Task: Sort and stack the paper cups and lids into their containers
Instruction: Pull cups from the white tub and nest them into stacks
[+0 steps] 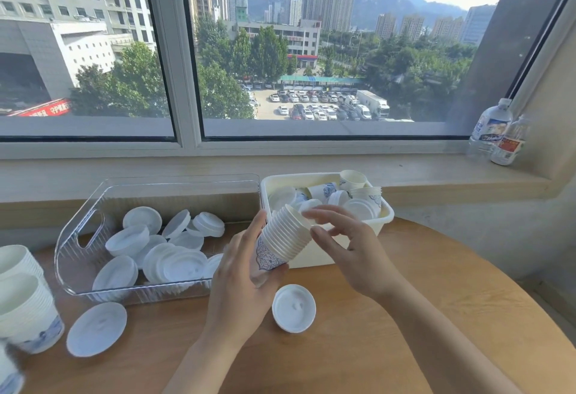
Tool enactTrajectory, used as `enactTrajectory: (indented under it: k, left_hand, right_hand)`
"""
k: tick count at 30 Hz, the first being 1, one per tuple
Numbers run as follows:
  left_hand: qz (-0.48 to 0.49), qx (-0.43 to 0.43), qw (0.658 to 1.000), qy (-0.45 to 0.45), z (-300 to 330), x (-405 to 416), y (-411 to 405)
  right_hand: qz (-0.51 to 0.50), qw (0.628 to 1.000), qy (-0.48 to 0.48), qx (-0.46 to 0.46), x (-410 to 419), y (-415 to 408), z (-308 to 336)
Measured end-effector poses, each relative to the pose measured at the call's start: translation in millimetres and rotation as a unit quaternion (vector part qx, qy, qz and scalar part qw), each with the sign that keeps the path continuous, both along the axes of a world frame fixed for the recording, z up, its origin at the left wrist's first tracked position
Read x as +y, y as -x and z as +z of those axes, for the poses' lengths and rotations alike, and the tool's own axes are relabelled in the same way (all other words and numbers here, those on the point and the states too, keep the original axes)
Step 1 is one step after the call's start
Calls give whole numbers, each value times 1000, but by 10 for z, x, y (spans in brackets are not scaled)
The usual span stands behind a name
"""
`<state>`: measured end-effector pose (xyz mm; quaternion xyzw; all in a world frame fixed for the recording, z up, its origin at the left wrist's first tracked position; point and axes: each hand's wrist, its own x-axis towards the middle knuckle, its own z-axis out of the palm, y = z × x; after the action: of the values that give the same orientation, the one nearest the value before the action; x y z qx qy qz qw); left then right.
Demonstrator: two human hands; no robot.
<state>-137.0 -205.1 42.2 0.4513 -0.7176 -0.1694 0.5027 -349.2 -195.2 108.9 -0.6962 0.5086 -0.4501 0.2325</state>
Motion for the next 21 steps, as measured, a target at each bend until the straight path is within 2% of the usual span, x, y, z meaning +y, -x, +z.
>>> enactTrajectory:
  k: [4, 9, 15, 21]
  left_hand:
    - [3, 12, 1000, -5, -10, 144, -47]
    - [52, 17, 998, 7, -20, 458, -328]
    - [108, 59, 991, -52, -190, 1013, -897]
    - [198, 72, 974, -87, -492, 1522, -1598]
  right_hand:
    - [32, 997, -61, -37, 70, -226, -74]
    - [50, 992, -53, -102, 267, -644, -172]
    - [111, 989, -38, -90, 588, -1312, -299]
    - [186, 971, -67, -137, 910, -2127, -697]
